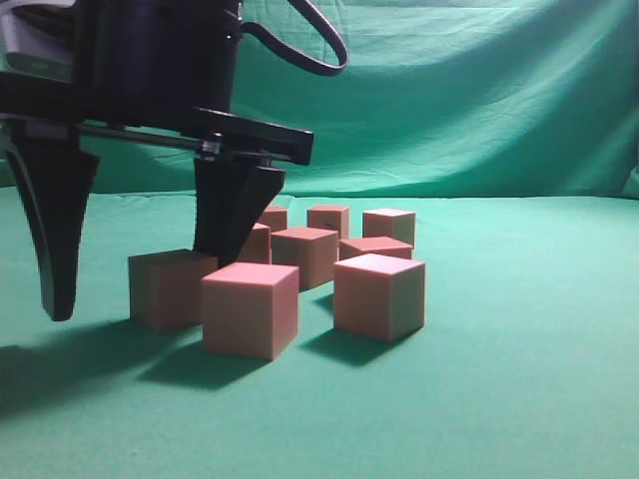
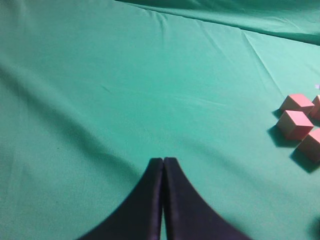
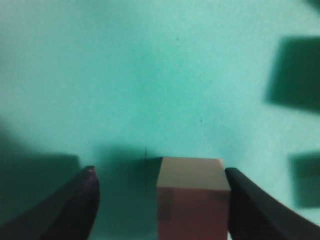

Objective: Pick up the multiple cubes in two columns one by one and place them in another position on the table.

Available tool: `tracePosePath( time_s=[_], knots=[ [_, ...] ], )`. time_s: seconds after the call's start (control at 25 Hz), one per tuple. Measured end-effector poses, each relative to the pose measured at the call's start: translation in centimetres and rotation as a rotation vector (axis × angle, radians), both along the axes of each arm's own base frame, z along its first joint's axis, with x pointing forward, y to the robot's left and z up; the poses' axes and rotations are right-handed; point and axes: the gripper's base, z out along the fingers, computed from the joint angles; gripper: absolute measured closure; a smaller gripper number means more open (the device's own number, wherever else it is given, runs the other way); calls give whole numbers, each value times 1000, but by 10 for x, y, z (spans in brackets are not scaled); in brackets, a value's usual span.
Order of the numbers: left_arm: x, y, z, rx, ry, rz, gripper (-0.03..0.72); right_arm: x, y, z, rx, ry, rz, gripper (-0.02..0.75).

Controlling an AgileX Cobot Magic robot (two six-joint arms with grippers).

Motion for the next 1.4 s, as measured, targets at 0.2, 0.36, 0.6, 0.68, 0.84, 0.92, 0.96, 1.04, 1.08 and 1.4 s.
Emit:
tracePosePath(
  time_s=[0.2, 0.36, 0.6, 0.68, 0.84, 0.92, 0.96, 1.04, 1.08, 1.4],
  knots=[
    [0, 0, 0, 0, 0, 0, 688, 0, 0, 0, 4, 2, -2, 284],
    [0, 0, 0, 0, 0, 0, 688, 1, 3, 4, 15, -7, 14, 284],
    [0, 0, 0, 0, 0, 0, 688, 12, 14, 37, 56, -84, 68, 284],
    [0, 0, 0, 0, 0, 0, 688, 17, 16, 51, 46, -130, 85, 284],
    [0, 0, 0, 0, 0, 0, 688, 26, 17, 85, 15, -210, 102, 284],
    [0, 0, 0, 0, 0, 0, 688, 30, 21, 105, 53, -261, 98, 284],
    [0, 0, 0, 0, 0, 0, 688, 31, 21, 116, 74, -283, 94, 284],
    [0, 0, 0, 0, 0, 0, 688, 30, 19, 135, 117, -311, 84, 329],
    [0, 0, 0, 0, 0, 0, 688, 28, 16, 145, 135, -322, 79, 385],
    [0, 0, 0, 0, 0, 0, 688, -6, -40, 254, 340, -454, 46, 738]
  ],
)
